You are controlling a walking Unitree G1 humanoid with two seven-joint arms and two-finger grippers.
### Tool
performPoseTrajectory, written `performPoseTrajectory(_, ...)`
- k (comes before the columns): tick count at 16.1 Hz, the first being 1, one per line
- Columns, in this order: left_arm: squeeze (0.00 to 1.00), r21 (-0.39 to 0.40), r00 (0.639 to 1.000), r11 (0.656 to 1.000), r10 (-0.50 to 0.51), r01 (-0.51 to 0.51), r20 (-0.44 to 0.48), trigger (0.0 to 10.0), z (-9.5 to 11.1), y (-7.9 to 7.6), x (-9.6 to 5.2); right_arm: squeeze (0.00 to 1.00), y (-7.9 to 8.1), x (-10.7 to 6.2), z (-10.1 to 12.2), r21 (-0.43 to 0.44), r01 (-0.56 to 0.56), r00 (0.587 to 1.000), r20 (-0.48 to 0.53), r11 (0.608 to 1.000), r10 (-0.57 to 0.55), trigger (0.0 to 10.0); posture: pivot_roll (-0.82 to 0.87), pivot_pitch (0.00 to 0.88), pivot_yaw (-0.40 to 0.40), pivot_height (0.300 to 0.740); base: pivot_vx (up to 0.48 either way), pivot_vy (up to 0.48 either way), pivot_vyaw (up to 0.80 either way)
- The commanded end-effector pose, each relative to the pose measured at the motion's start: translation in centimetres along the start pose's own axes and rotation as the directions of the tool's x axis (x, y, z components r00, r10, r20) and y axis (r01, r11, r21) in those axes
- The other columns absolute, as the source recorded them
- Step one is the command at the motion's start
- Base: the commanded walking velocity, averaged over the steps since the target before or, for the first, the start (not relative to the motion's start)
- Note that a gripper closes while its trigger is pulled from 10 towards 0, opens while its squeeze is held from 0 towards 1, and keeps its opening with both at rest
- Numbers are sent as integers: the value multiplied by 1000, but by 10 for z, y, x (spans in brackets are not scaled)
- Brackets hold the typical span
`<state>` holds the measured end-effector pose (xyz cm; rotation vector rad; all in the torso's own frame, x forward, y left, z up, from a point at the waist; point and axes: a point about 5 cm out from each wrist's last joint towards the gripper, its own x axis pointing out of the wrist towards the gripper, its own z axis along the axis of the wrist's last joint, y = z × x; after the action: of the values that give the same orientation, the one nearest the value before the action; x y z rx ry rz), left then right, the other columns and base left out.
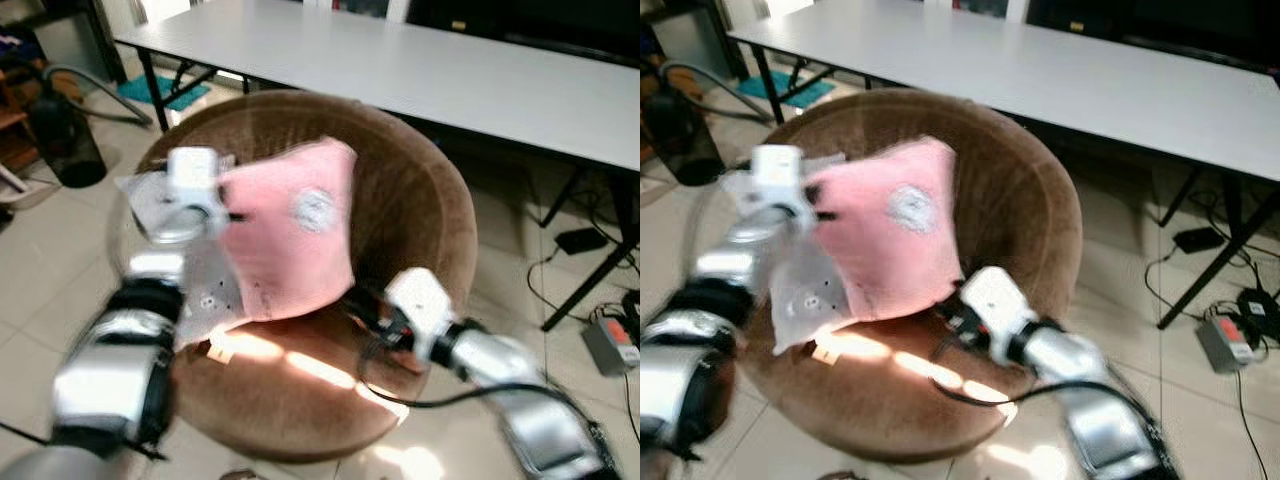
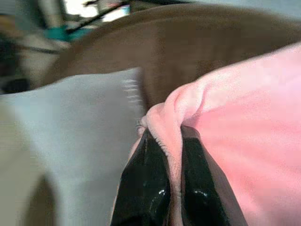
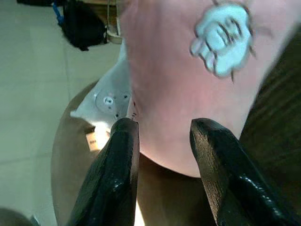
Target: Move the pillow to the sofa from floor
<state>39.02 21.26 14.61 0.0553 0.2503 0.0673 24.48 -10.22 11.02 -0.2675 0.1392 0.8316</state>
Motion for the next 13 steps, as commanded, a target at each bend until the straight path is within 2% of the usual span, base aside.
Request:
performPoseTrajectory(1,973,11,999,999,49,-50,14,10000,5,7,1,0,-3,2,0,-23,23,1000,-7,999,-23,10000,28,68,-30,740,0,0,0)
performPoseTrajectory(2,1000,24,995,995,95,-95,8,10000,4,18,0,0,-1,8,3,-15,24,1000,4,1000,-24,10000,30,66,-31,740,0,0,0)
performPoseTrajectory(4,1000,66,990,989,134,-136,37,10000,9,30,-1,0,2,14,7,-7,31,999,26,1000,-30,10000,31,65,-32,740,0,0,0)
performPoseTrajectory(6,1000,84,987,984,149,-154,66,10000,16,34,-1,0,3,16,8,-5,38,999,32,999,-38,10000,32,64,-32,740,0,0,0)
performPoseTrajectory(8,1000,129,976,973,172,-189,134,10000,35,44,-1,0,1,18,9,-3,69,997,46,998,-69,10000,35,67,-32,740,0,0,0)
performPoseTrajectory(10,1000,121,969,973,175,-198,176,10000,48,49,-2,0,-1,20,11,3,95,994,57,995,-95,10000,39,68,-31,740,0,0,0)
performPoseTrajectory(11,1000,125,966,976,149,-177,210,10000,55,47,-2,0,-1,20,11,3,100,993,58,995,-100,10000,39,68,-29,740,0,0,0)
performPoseTrajectory(12,0,130,967,985,81,-115,242,10000,61,40,-1,0,-1,20,11,4,100,993,59,995,-100,10000,39,66,-24,740,0,0,0)
performPoseTrajectory(13,0,125,961,992,-9,-27,277,10000,65,29,-1,0,0,20,10,6,101,993,59,995,-102,10000,38,66,-17,740,0,0,0)
